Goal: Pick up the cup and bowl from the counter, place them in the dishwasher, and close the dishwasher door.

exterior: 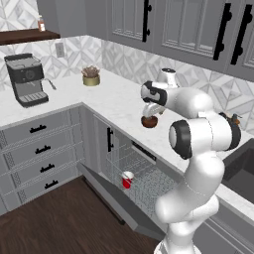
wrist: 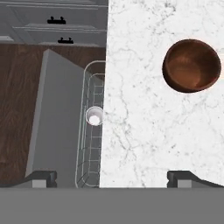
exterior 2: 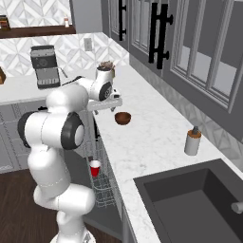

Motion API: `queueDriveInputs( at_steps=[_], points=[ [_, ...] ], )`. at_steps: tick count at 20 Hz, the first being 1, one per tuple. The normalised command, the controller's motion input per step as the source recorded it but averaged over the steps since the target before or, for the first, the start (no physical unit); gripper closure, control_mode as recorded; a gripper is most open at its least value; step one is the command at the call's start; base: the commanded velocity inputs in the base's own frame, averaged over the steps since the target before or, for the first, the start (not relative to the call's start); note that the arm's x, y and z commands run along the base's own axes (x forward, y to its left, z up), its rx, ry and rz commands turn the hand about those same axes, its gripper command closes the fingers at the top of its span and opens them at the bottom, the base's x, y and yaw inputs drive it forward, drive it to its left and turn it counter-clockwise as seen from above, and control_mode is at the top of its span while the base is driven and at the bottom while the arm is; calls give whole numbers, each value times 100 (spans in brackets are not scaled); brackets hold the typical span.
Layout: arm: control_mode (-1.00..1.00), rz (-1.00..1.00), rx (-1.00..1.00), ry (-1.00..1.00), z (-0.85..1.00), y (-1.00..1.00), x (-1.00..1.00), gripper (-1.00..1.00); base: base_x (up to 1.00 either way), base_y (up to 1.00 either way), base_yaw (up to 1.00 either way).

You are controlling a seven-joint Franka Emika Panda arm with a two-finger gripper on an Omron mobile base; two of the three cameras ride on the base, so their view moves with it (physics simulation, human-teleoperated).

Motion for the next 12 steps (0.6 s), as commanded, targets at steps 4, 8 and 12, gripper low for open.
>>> queueDriveInputs(
  at_steps=[4, 8, 12],
  points=[
    [-100, 7, -1, 6, -16, -2, 52, -100, 0, 0, 0],
    [-100, 2, -6, 11, -34, 0, 49, -100, 0, 0, 0],
    [-100, 0, -2, 4, -33, 0, 60, -100, 0, 0, 0]
  ],
)
